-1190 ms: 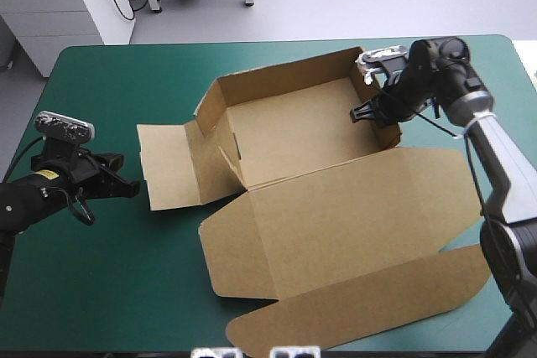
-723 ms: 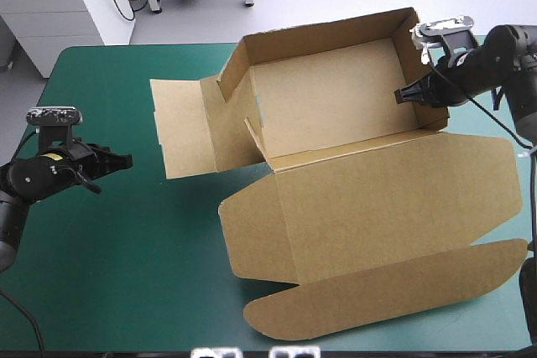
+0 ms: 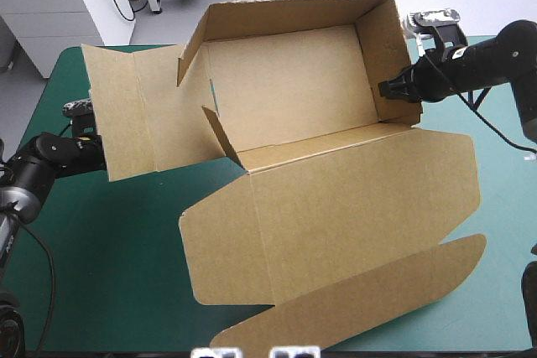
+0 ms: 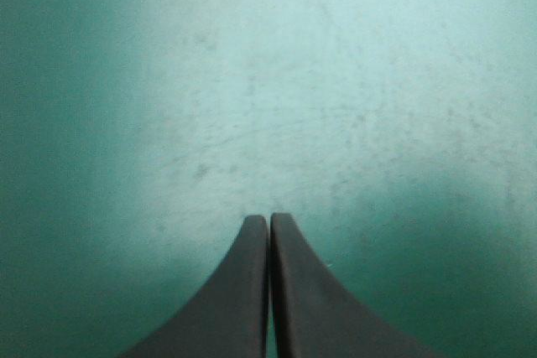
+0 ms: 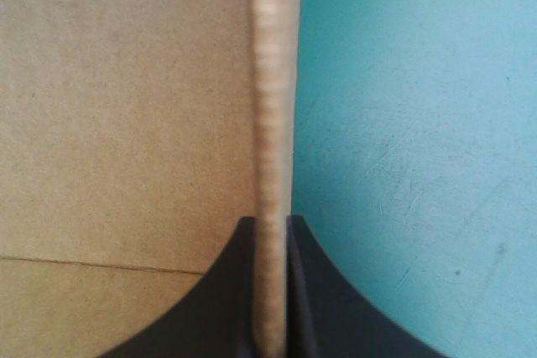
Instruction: Fold the box
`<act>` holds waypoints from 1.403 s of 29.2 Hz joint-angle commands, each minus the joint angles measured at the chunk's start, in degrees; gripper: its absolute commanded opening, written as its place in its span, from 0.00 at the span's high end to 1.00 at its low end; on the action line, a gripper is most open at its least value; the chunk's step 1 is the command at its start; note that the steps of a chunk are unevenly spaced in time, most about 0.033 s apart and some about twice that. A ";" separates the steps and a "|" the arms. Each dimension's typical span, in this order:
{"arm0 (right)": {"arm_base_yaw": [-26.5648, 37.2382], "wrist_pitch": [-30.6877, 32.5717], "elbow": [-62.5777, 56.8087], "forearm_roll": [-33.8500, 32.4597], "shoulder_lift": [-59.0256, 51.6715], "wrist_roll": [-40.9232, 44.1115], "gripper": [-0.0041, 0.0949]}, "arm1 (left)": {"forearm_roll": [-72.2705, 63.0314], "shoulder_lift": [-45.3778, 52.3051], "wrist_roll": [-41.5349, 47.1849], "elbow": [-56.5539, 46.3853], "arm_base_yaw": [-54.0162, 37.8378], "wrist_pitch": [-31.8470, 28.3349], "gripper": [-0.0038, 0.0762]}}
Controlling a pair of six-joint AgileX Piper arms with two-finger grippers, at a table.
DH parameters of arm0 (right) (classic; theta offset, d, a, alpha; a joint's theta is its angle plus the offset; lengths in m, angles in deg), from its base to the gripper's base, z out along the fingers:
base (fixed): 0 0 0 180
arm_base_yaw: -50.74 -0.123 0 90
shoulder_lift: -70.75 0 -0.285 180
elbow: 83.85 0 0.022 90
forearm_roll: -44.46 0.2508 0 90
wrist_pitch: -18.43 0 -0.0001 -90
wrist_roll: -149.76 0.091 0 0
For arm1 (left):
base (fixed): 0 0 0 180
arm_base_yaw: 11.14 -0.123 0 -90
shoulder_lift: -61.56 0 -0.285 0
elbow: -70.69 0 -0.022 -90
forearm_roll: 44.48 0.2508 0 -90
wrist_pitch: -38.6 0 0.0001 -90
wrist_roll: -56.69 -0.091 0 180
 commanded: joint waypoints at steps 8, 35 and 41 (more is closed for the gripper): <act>-3.64 -2.35 1.56 0.98 1.16 1.63 0.97 | -7.12 1.81 4.77 9.80 7.50 -1.18 0.96; -7.63 -8.83 1.56 -19.62 1.30 11.17 0.97 | -35.80 1.81 -5.09 10.73 7.61 18.92 0.96; -7.63 -8.39 1.56 -19.62 1.30 11.17 0.97 | -36.68 1.81 -6.77 10.73 7.61 20.64 0.96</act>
